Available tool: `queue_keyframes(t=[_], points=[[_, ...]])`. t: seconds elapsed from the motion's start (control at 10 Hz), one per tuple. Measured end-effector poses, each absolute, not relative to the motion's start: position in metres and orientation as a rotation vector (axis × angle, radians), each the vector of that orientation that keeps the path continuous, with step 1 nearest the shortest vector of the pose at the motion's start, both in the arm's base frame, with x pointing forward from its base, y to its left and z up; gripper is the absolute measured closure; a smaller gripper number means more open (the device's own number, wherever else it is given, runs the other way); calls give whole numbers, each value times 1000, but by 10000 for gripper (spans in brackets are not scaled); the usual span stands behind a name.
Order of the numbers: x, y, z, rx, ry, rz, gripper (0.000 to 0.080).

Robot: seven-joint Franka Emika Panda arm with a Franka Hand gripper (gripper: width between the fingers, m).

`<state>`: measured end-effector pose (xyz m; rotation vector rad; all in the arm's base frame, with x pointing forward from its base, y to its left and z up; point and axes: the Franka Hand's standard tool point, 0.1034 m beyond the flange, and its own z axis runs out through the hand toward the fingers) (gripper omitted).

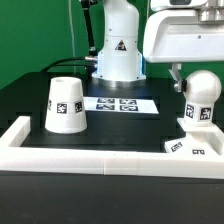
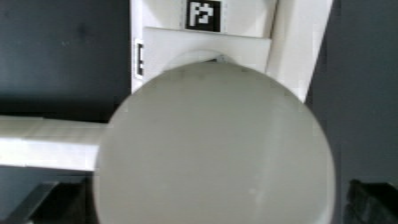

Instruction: Assemble lamp

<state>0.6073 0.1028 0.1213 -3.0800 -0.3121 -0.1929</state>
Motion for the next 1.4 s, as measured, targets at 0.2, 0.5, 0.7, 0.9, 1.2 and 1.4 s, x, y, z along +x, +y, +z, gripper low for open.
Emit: queue_keyframes(t=[0.2, 0.5, 0.7, 0.9, 1.2, 1.4], points=[[608, 101, 121, -3068, -489, -198, 101], [606, 102, 118, -2966, -1055, -255, 101], [602, 100, 114, -2843, -1418, -205, 101], [601, 105, 114, -2735, -1675, -184, 101], [602, 103, 114, -2516, -2061, -125, 101], [603, 100, 115, -2436, -2181, -110, 101]])
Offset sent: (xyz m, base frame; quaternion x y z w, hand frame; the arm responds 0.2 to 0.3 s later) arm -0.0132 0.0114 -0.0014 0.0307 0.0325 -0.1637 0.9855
